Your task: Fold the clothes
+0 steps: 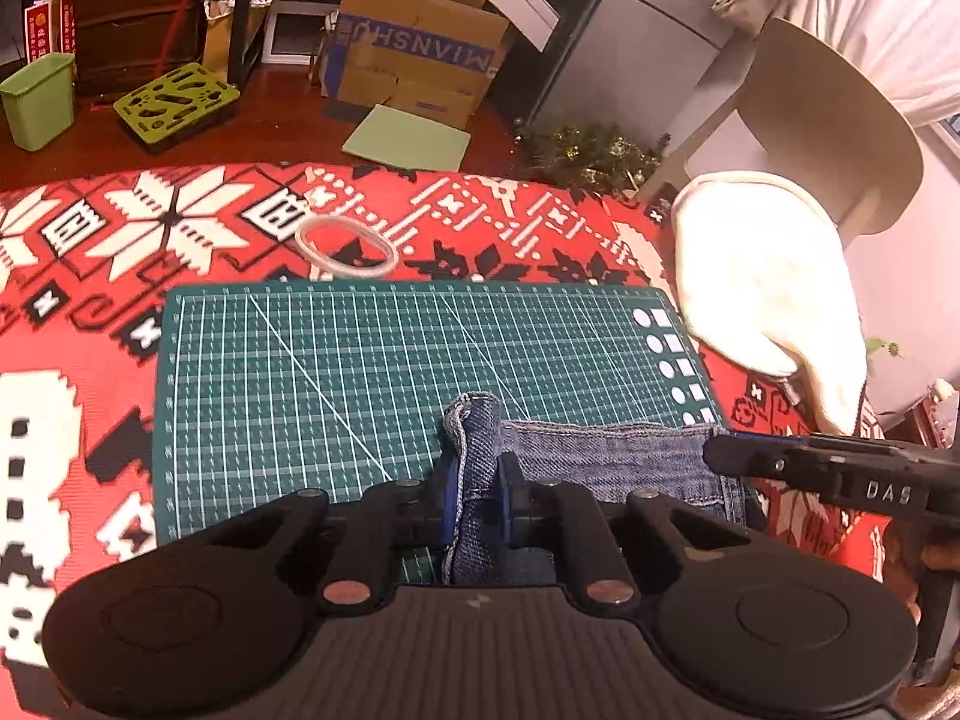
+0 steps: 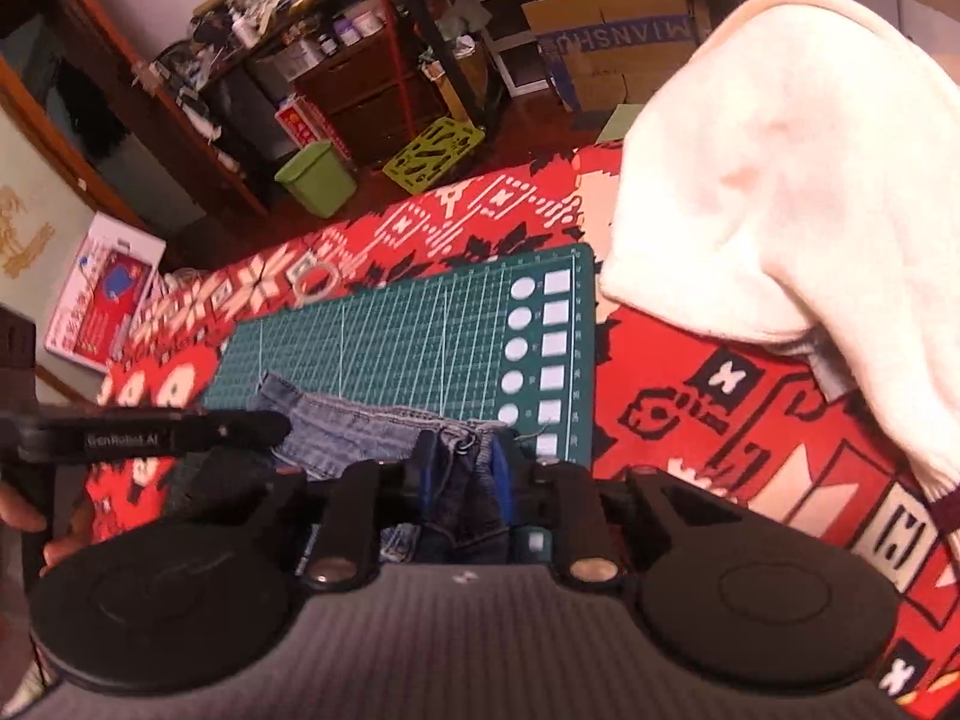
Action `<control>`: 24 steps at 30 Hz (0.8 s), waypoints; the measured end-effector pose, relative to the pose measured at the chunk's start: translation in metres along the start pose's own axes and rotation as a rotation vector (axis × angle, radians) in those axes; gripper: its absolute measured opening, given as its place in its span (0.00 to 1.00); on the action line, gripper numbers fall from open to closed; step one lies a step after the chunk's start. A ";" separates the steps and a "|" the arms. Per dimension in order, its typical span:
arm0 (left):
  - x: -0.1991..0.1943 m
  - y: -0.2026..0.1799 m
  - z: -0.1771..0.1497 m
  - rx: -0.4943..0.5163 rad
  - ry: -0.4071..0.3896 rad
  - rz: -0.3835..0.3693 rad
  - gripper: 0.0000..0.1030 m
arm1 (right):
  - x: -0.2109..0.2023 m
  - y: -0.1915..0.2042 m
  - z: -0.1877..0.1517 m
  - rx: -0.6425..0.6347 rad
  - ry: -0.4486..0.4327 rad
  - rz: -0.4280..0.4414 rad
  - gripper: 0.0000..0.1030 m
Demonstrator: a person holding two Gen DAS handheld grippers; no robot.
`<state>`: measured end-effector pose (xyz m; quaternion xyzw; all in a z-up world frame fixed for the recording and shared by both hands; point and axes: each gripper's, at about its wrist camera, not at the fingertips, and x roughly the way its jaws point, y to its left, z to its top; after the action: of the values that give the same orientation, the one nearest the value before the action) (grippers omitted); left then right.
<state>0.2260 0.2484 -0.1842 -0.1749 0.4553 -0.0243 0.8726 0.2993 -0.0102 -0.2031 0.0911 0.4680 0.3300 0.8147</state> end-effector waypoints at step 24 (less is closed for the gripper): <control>-0.120 -0.021 -0.008 0.094 -0.232 -0.149 0.11 | -0.110 0.064 -0.003 -0.188 -0.155 0.055 0.08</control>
<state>0.1520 0.2501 -0.0874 -0.1688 0.3353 -0.0898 0.9225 0.2301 -0.0301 -0.0983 0.0526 0.3679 0.3867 0.8440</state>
